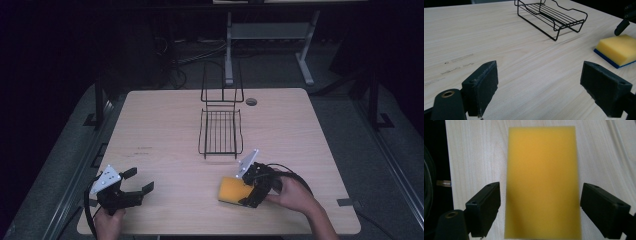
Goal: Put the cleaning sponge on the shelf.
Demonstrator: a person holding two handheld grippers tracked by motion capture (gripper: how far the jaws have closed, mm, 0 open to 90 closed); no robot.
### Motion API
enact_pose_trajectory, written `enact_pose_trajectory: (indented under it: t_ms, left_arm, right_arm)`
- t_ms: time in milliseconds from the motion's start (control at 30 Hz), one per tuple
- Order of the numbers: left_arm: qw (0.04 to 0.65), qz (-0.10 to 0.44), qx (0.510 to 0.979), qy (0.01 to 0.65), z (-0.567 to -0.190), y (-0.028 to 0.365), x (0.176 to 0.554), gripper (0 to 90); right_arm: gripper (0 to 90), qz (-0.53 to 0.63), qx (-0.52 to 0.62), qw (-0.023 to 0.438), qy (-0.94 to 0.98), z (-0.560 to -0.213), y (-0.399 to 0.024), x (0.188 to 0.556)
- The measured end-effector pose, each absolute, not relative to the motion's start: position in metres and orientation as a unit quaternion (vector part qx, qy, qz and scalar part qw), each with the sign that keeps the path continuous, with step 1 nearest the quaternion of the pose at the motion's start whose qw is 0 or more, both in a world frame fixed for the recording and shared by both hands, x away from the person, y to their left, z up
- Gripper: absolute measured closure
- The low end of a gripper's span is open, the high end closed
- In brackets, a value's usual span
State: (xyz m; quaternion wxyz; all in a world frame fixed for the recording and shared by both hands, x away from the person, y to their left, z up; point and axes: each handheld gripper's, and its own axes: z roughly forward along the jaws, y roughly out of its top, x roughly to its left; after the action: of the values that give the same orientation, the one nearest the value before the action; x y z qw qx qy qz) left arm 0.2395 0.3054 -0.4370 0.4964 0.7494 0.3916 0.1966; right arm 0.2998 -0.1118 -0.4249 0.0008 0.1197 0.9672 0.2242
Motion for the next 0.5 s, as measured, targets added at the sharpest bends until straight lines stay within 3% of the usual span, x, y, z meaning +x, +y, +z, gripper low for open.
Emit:
enact_pose_trajectory:
  t_ms: [500]
  left_arm:
    - [0.498, 0.195, 0.747, 0.394, -0.4374, 0.306, 0.2394, 14.1]
  right_arm:
    - [16.1, 0.211, 0.117, 0.0, 0.97, -0.4308, -0.104, 0.3013]
